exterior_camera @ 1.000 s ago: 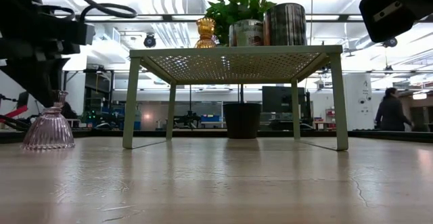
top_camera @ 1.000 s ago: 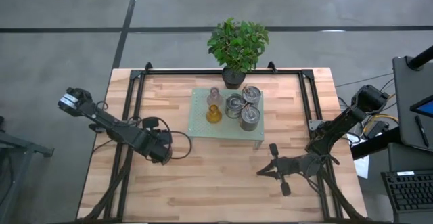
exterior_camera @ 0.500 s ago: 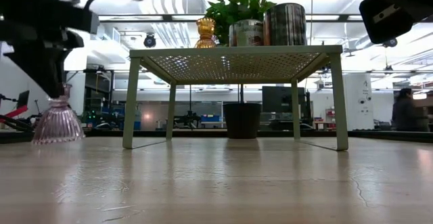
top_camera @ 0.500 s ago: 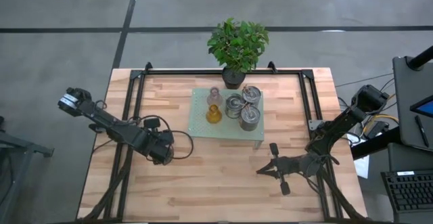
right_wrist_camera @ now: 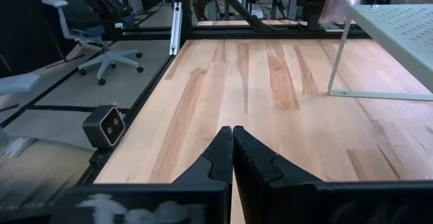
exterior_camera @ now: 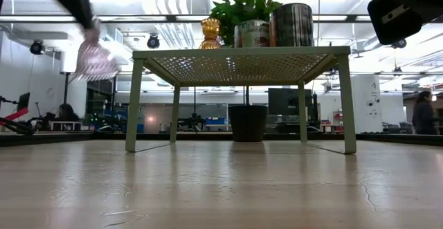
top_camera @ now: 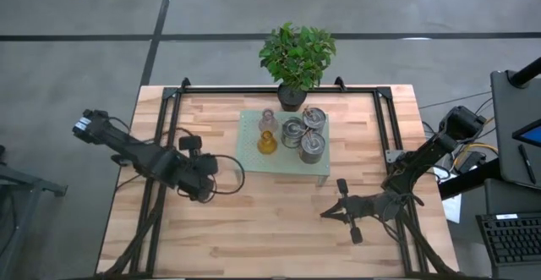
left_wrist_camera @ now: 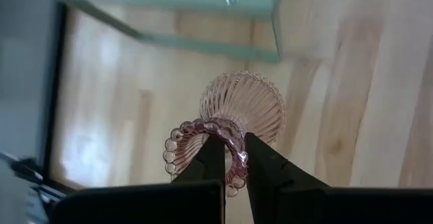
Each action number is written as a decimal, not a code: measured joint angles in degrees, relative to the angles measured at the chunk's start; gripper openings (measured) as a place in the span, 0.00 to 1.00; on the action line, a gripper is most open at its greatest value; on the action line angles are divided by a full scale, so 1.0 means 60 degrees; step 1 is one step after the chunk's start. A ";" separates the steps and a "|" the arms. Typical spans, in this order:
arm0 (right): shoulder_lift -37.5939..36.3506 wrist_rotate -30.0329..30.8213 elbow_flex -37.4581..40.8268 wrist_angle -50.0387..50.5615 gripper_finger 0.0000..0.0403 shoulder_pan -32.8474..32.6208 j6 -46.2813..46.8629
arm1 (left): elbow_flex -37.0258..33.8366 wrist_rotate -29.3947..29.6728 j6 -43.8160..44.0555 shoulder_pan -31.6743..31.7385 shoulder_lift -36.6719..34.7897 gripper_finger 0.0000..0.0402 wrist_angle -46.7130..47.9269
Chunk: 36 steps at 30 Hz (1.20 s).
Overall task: Pick & Place candle stick holders
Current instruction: Put the purple candle holder on the shelf
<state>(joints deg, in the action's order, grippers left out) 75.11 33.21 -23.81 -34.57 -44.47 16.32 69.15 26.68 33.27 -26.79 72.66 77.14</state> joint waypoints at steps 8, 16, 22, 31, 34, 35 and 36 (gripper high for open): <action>0.0000 0.0060 0.0004 -0.0002 0.02 0.0004 -0.0015 | 0.2299 0.0963 -0.1116 0.0426 0.0022 0.05 0.0668; 0.0000 0.0255 0.0011 -0.0002 0.02 0.0020 -0.0036 | 0.3195 0.1172 -0.2761 0.1581 0.0284 0.05 0.0328; 0.0000 0.0254 0.0015 -0.0002 0.02 0.0040 -0.0036 | 0.3763 0.0811 -0.4164 0.2888 0.1083 0.05 0.0220; 0.0000 0.0251 0.0113 0.0023 0.02 0.0040 0.0003 | 0.4596 -0.0378 -0.5353 0.4479 0.2522 0.06 -0.0116; 0.0000 0.0248 0.0113 0.0023 0.02 0.0040 0.0010 | 0.4742 -0.0621 -0.5528 0.4687 0.2921 0.06 -0.0184; 0.0000 0.0248 0.0113 0.0019 0.02 0.0040 0.0013 | 0.4743 -0.0685 -0.5604 0.4742 0.3025 0.06 -0.0174; 0.0000 0.0248 0.0117 0.0021 0.02 0.0040 0.0027 | 0.4748 -0.0731 -0.5677 0.4784 0.3142 0.06 -0.0184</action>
<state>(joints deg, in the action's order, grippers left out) 75.11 34.70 -23.11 -34.45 -44.23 16.48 97.63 22.29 -0.79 1.91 91.51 76.03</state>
